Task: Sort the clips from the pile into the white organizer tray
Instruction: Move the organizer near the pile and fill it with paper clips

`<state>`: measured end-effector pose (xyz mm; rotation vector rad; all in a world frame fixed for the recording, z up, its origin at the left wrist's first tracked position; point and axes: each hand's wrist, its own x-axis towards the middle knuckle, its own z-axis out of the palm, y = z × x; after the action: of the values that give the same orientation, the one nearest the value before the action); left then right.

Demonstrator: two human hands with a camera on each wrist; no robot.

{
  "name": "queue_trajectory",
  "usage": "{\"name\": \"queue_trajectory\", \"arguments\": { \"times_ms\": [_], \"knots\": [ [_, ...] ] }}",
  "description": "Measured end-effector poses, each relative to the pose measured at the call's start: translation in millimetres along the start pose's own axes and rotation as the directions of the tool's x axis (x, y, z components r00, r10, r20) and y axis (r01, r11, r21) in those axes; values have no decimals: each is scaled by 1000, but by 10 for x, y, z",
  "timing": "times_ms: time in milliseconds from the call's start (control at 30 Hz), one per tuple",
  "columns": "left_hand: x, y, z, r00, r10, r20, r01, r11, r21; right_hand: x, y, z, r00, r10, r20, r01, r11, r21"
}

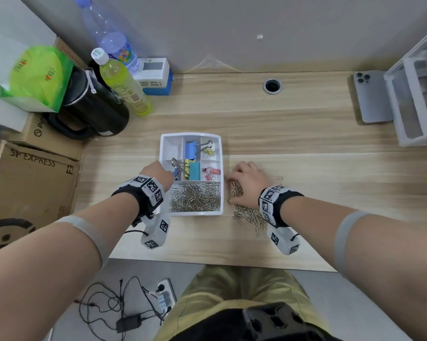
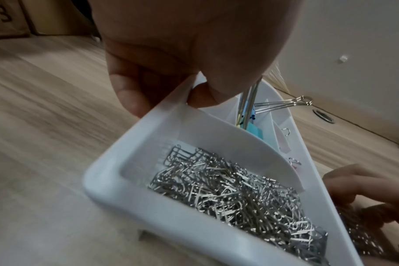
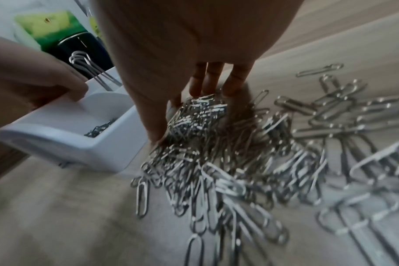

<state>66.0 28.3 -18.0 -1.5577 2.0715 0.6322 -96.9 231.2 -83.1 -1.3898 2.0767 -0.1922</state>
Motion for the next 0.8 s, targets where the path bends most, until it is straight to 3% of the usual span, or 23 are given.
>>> {"name": "queue_trajectory", "arguments": {
  "times_ms": [100, 300, 467, 800],
  "knots": [
    [-8, -5, 12, 1000, 15, -16, -15, 1000, 11, -22, 24, 117, 997, -72, -38, 73, 997, 26],
    [-52, 5, 2, 1000, 25, 3, -25, 1000, 6, -167, 177, -34, 982, -181, 53, 183, 983, -18],
    [-91, 48, -15, 1000, 26, 18, -26, 1000, 6, -286, 371, -284, 996, -80, -36, 80, 997, -9],
    [-102, 38, 15, 1000, -2, 8, 2, 1000, 9, -165, -68, -71, 960, -244, 140, 262, 955, -136]
  ]
}}
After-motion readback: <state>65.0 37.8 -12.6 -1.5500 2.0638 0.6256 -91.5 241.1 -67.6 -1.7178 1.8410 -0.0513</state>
